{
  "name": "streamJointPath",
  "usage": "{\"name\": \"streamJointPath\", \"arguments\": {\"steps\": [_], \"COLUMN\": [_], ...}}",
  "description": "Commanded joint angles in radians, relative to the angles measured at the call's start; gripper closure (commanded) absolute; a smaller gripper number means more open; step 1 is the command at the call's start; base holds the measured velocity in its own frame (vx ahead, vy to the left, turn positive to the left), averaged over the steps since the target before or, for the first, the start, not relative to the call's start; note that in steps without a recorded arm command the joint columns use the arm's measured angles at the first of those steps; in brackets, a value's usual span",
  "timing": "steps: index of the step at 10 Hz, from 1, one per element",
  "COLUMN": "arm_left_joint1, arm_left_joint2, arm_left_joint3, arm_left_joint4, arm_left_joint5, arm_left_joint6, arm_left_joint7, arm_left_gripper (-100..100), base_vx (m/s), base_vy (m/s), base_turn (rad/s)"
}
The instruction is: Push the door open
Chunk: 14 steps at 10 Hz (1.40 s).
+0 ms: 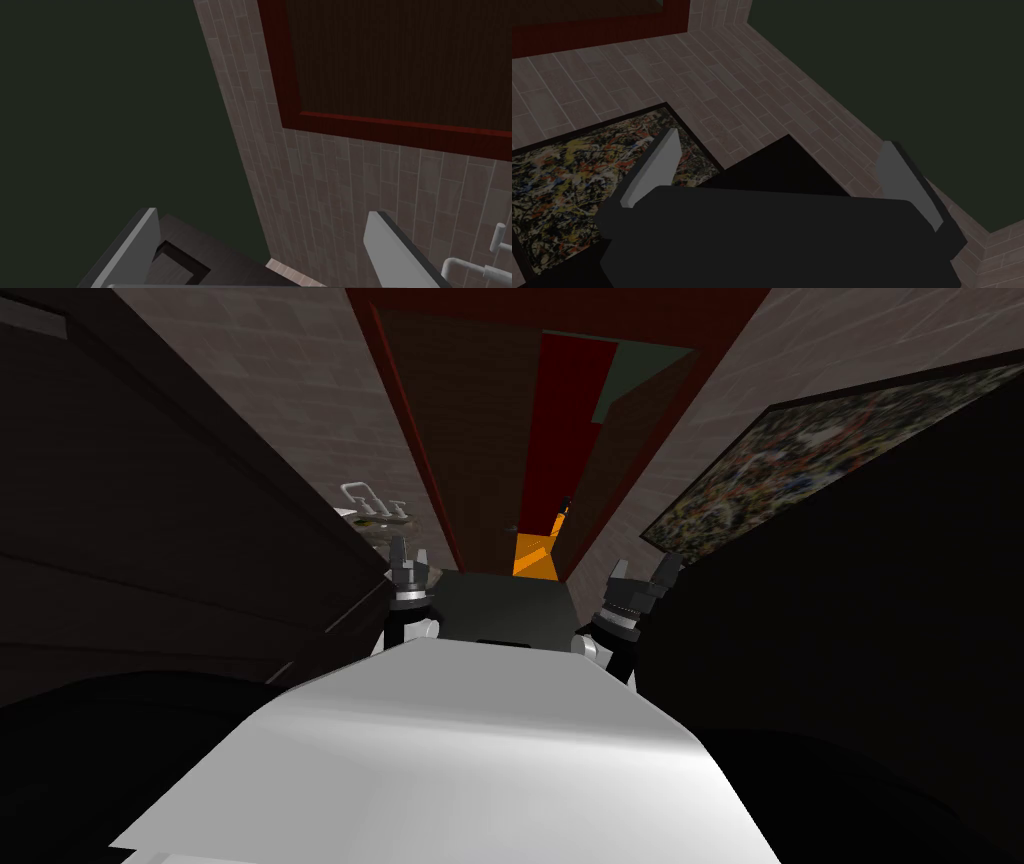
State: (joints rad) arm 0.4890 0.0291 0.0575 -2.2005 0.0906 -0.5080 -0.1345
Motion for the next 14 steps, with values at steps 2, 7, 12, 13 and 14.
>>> {"name": "streamJointPath", "arguments": {"steps": [2, 7, 12, 13, 14], "arm_left_joint1": [-0.019, -0.054, -0.095, -0.109, -0.118], "arm_left_joint2": [0.013, 0.033, 0.055, 0.063, 0.067], "arm_left_joint3": [0.001, 0.003, 0.005, 0.005, 0.006], "arm_left_joint4": [0.052, 0.149, 0.262, 0.304, 0.328], "arm_left_joint5": [0.007, 0.019, 0.034, 0.039, 0.042], "arm_left_joint6": [-0.012, -0.034, -0.06, -0.07, -0.076], "arm_left_joint7": [0.008, 0.022, 0.038, 0.044, 0.047], "arm_left_gripper": [-100, -100, -100, -100, -100], "base_vx": [0.076, 0.097, 0.095, 0.095, 0.129], "base_vy": [-0.022, -0.028, -0.027, -0.048, -0.037], "base_turn": [-0.05, -0.036, -0.045, -0.071, -0.057]}}
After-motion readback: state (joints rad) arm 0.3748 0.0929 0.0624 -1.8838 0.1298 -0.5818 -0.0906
